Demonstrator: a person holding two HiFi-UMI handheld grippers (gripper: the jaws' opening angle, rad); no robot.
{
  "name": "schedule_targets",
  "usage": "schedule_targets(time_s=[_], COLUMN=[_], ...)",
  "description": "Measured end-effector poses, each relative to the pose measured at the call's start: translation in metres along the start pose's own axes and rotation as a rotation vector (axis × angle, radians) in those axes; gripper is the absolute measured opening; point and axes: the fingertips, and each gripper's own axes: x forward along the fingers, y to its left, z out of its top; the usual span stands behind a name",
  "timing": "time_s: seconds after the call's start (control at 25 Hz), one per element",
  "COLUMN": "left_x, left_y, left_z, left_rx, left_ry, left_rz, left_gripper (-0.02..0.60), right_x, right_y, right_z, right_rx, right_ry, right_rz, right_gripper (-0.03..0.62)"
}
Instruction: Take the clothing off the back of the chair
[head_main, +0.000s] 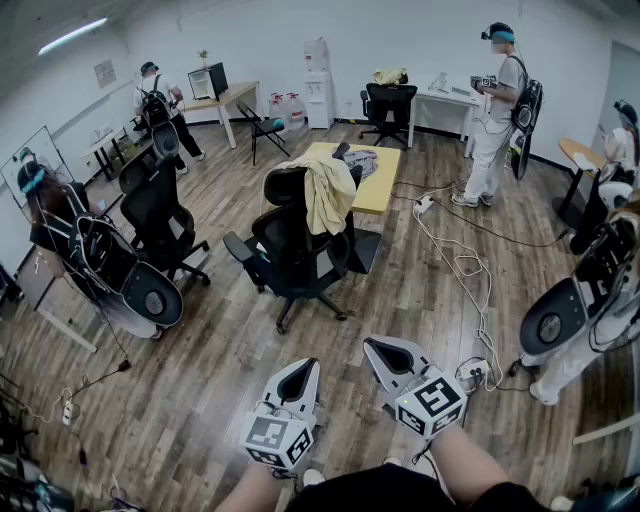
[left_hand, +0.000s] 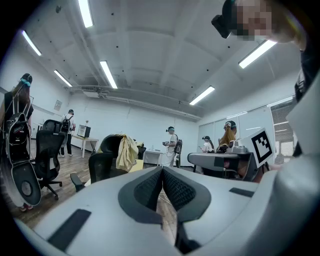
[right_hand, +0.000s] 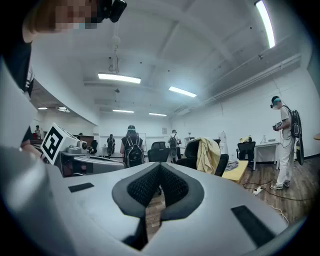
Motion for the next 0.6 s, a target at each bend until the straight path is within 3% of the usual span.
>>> schedule_targets(time_s=[0.6], left_x=[-0.043], left_y=[0.037], left_z=[-0.001], left_rx=[-0.024], left_ry=[-0.006], left_rz=[-0.054], left_gripper=[0.018], right_x=[0.028], right_y=[0.048], right_z=[0.005], right_rx=[0.011], right_ry=[-0.002], right_rz=[-0.049], right_gripper=[0.012])
